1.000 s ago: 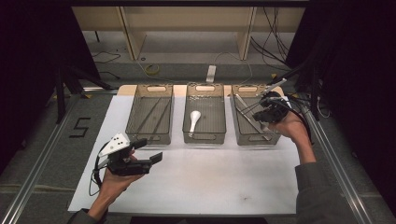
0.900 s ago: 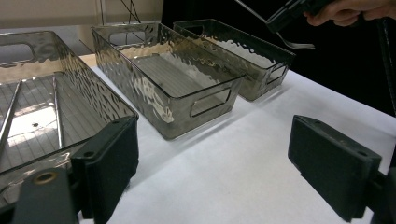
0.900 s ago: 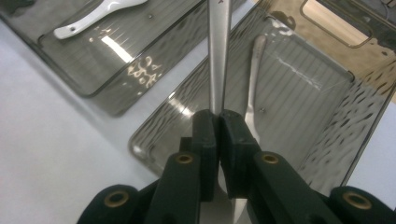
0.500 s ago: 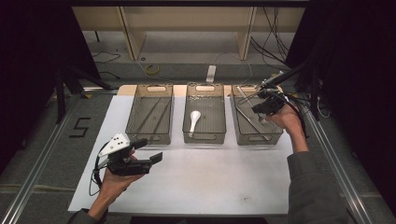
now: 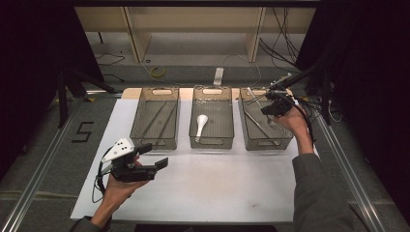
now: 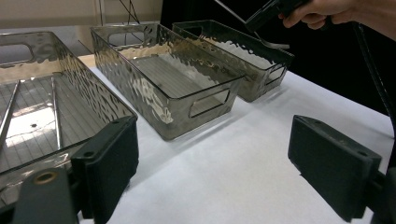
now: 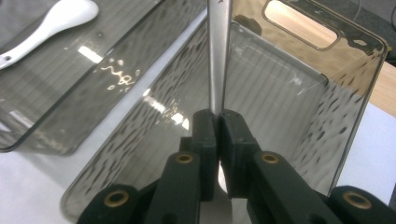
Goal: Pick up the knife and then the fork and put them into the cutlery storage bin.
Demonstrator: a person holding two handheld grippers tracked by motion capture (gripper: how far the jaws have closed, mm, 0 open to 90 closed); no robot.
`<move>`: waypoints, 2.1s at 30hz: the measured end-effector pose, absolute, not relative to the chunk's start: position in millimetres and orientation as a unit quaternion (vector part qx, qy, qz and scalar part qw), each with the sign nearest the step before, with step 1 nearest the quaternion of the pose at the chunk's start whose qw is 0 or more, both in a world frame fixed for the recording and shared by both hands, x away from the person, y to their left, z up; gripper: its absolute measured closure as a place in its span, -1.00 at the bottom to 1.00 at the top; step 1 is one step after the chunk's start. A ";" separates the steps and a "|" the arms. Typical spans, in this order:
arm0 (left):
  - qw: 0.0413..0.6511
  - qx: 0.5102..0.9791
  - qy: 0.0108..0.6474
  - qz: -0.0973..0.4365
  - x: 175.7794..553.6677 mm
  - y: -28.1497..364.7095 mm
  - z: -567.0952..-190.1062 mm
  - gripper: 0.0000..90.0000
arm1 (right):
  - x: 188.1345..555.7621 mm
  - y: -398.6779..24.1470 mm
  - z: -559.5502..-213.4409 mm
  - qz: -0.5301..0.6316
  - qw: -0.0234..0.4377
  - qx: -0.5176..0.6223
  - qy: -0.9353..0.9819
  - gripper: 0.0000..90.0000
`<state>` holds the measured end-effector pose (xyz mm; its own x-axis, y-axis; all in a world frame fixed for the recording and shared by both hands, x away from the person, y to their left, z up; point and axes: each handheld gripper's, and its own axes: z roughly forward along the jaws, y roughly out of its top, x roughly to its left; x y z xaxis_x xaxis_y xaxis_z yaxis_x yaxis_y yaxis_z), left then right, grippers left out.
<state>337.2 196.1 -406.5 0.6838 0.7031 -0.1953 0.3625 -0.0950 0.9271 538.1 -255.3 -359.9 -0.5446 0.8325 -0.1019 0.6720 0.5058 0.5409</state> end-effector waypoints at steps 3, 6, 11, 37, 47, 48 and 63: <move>0.563 0.724 0.368 0.151 337.1 196.3 -406.5 -0.65 | 541.3 -255.1 -363.3 0.223 0.182 0.447 0.847 0.90; 0.563 0.724 0.368 0.151 337.0 196.4 -406.5 -0.65 | 544.5 -255.8 -365.4 0.222 0.185 0.452 0.844 0.90; 0.563 0.724 0.368 0.151 336.9 196.6 -406.4 -0.65 | 548.5 -257.4 -370.3 0.220 0.187 0.462 0.839 0.90; 0.563 0.724 0.367 0.152 336.0 196.6 -406.4 -0.65 | 552.8 -258.1 -401.2 0.216 0.186 0.486 0.826 0.90; 0.564 0.724 0.368 0.153 336.1 196.8 -406.4 -0.65 | 552.0 -263.8 -406.7 0.217 0.184 0.506 0.814 0.78; 0.564 0.724 0.368 0.153 336.1 196.8 -406.4 -0.65 | 552.1 -264.2 -405.5 0.219 0.186 0.508 0.812 0.67; 0.563 0.723 0.370 0.153 336.3 197.5 -406.5 -0.65 | 539.2 -265.0 -386.4 0.276 0.179 0.498 0.802 0.31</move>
